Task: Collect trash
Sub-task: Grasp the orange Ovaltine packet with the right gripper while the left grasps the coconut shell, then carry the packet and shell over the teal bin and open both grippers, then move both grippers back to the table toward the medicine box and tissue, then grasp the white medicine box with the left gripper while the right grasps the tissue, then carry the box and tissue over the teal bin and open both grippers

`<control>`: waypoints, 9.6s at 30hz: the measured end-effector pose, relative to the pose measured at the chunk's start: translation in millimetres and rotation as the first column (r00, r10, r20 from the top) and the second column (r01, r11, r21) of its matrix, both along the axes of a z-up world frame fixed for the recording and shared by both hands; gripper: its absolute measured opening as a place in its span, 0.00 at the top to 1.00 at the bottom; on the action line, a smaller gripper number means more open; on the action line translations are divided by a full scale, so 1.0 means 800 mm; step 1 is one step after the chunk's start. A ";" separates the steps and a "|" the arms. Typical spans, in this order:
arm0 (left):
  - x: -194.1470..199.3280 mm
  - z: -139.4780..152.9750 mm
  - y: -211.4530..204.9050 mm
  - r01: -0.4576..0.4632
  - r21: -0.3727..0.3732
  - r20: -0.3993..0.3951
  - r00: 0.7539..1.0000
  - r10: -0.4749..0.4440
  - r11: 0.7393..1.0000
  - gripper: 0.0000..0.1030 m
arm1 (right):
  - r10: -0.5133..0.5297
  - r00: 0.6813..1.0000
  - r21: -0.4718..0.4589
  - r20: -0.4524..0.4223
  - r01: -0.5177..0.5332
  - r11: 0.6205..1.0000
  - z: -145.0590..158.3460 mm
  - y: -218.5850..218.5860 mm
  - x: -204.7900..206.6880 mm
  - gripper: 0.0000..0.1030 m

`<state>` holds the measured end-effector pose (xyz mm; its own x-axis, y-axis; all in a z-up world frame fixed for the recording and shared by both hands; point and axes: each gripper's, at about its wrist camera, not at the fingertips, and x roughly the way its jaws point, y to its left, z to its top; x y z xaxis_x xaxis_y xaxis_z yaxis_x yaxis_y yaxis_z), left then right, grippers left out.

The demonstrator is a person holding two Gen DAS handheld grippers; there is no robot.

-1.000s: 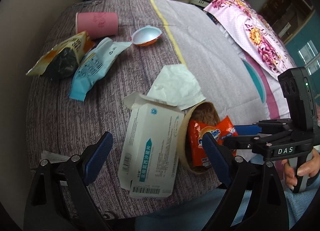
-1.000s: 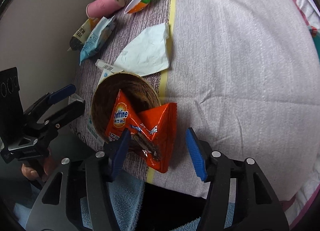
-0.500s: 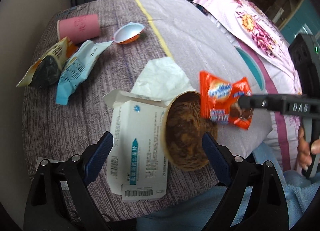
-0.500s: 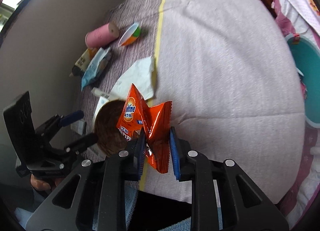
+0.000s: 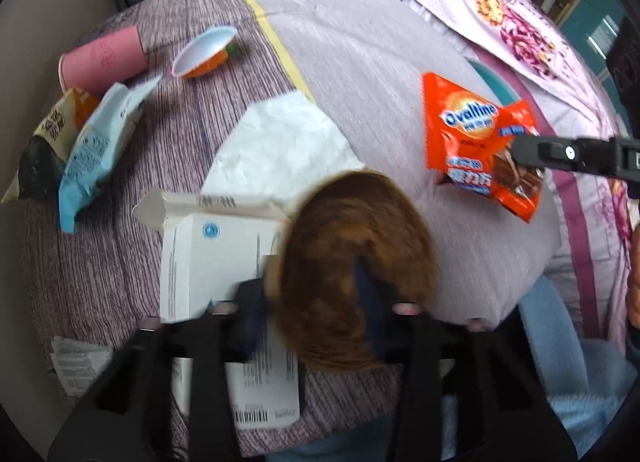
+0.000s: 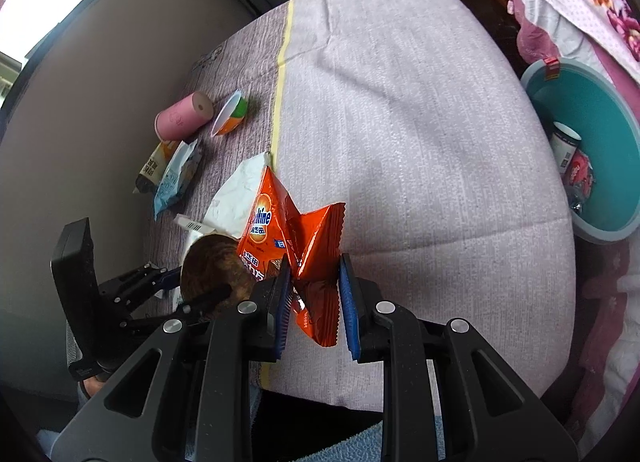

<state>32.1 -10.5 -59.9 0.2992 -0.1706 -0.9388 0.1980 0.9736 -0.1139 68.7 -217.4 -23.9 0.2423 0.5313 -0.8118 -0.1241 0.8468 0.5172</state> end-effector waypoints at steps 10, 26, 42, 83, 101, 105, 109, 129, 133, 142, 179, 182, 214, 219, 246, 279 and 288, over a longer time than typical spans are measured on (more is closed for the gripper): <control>0.017 0.023 -0.023 -0.008 -0.005 0.056 0.998 0.008 1.000 0.93 | -0.105 0.994 0.016 0.031 0.104 0.994 0.002 -0.046 0.006 0.79; 0.074 0.061 -0.090 0.042 -0.045 0.108 0.993 -0.037 0.998 0.93 | -0.251 0.965 0.043 0.079 0.249 0.968 0.011 -0.129 0.019 0.79; 0.153 0.071 -0.244 0.184 -0.076 0.117 0.978 -0.174 0.980 0.93 | -0.509 0.846 0.064 0.158 0.506 0.860 0.030 -0.295 0.028 0.79; 0.229 -0.046 -0.398 0.297 0.029 -0.078 0.953 -0.294 0.954 0.65 | -0.599 0.800 0.015 0.030 0.599 0.801 -0.053 -0.389 0.058 0.79; 0.201 -0.009 -0.344 0.244 -0.031 -0.013 0.969 -0.245 0.969 0.17 | -0.548 0.836 -0.020 0.015 0.548 0.836 -0.056 -0.355 0.077 0.73; 0.198 -0.010 -0.330 0.236 -0.045 -0.019 0.971 -0.237 0.971 0.17 | -0.538 0.843 -0.030 0.008 0.538 0.842 -0.056 -0.343 0.083 0.57; 0.196 -0.012 -0.321 0.225 -0.066 -0.024 0.974 -0.227 0.972 0.16 | -0.540 0.842 -0.044 0.007 0.539 0.841 -0.054 -0.334 0.086 0.37; 0.165 0.005 -0.253 0.174 -0.154 -0.007 0.984 -0.177 0.973 0.13 | -0.485 0.874 -0.158 0.039 0.484 0.860 -0.010 -0.264 0.065 0.24; 0.155 0.016 -0.232 0.164 -0.167 0.011 0.986 -0.164 0.972 0.13 | -0.466 0.883 -0.171 0.054 0.468 0.867 0.002 -0.246 0.060 0.24; 0.111 0.029 -0.163 0.122 -0.155 0.037 0.992 -0.118 0.980 0.10 | -0.364 0.929 -0.187 0.064 0.369 0.910 0.021 -0.178 0.052 0.22; -0.026 -0.026 0.076 -0.100 0.071 -0.061 0.993 0.104 0.992 0.09 | 0.093 0.995 -0.222 -0.041 -0.100 0.970 -0.005 0.088 0.000 0.22; -0.027 -0.023 0.083 -0.101 0.048 -0.038 0.994 0.103 0.994 0.09 | 0.107 0.994 -0.234 -0.032 -0.111 0.966 -0.003 0.095 0.002 0.22; -0.014 0.006 0.184 -0.253 -0.221 -0.004 0.966 0.258 0.942 0.37 | 0.461 0.876 -0.398 0.140 -0.377 0.836 -0.045 0.231 0.048 0.82; -0.011 0.009 0.171 -0.251 -0.212 -0.004 0.967 0.256 0.944 0.37 | 0.407 0.904 -0.304 0.134 -0.353 0.885 -0.031 0.201 0.054 0.92; 0.089 0.030 -0.058 0.049 -0.132 0.045 0.998 -0.043 0.990 0.37 | -0.147 0.966 -0.119 0.211 0.175 0.977 0.012 -0.073 0.069 0.92; 0.204 0.021 -0.347 0.283 -0.072 0.016 0.959 -0.283 0.956 0.37 | -0.509 0.834 -0.063 0.213 0.531 0.845 -0.012 -0.333 0.045 0.92; 0.216 0.000 -0.378 0.299 -0.079 -0.011 0.954 -0.301 0.951 0.35 | -0.535 0.824 -0.067 0.186 0.554 0.830 -0.026 -0.365 0.044 0.91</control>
<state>204.7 -312.8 -59.6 0.2018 -0.3200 -0.9257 0.4760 0.8581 -0.1929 103.6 -509.3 -45.0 0.5900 0.1830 -0.7864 0.3056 0.8509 0.4273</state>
